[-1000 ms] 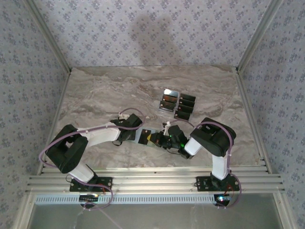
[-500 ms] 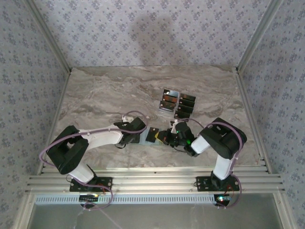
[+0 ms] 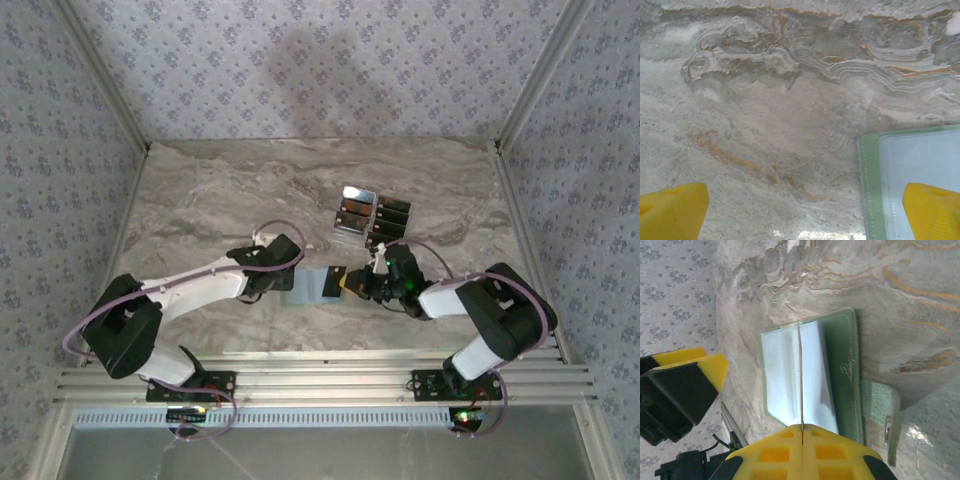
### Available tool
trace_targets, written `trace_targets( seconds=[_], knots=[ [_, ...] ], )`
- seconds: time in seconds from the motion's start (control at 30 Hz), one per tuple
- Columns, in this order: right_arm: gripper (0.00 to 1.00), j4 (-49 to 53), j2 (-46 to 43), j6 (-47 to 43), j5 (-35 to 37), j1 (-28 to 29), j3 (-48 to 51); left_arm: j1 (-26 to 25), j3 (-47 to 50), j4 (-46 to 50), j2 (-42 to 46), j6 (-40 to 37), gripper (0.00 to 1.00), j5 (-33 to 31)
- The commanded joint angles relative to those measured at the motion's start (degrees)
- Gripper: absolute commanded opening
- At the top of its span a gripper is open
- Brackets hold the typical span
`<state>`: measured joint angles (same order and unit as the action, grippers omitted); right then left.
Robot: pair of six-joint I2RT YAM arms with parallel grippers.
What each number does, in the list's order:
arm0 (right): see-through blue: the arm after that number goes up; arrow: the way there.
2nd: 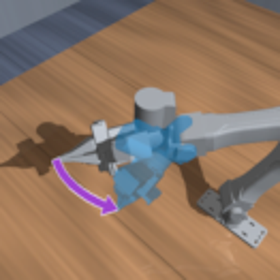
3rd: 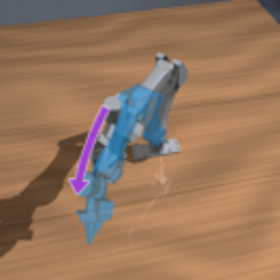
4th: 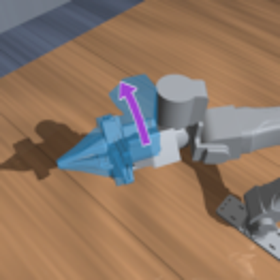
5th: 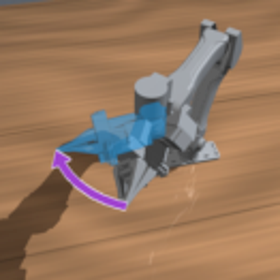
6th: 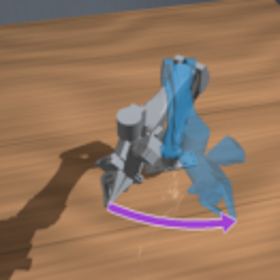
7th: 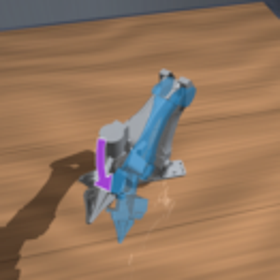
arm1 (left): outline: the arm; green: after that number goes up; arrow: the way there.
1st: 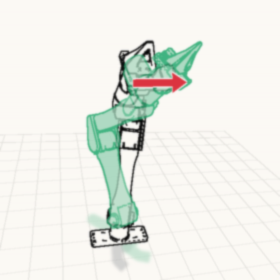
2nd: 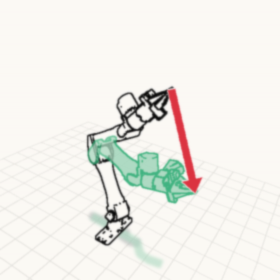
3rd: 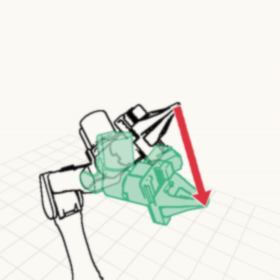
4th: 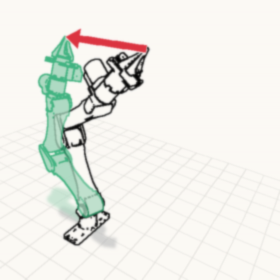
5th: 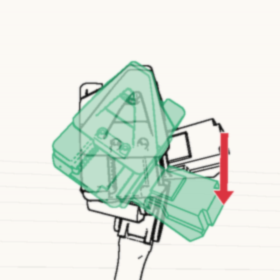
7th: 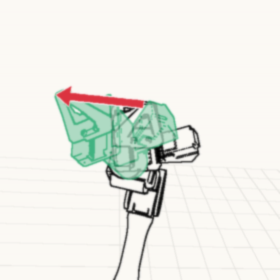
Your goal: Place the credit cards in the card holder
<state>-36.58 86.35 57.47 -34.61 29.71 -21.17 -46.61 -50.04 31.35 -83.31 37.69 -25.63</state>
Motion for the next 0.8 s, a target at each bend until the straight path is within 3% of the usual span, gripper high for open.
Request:
trace_targets(
  seconds=[0.0,0.33,0.77],
  knots=[
    [0.0,3.1,-2.6,-2.2,-4.2,-0.9,-1.6,0.1,-0.2,-1.9,0.2,-2.5,1.0,3.1],
    [0.0,6.8,-4.3,-4.7,-8.1,-1.0,-4.4,-2.3,4.4,-6.0,-1.4,0.8,1.0,5.1],
    [0.0,6.6,-0.3,-8.4,-11.3,-1.0,-5.6,-3.2,3.4,-0.3,-9.0,4.7,1.0,-0.7]
  ],
)
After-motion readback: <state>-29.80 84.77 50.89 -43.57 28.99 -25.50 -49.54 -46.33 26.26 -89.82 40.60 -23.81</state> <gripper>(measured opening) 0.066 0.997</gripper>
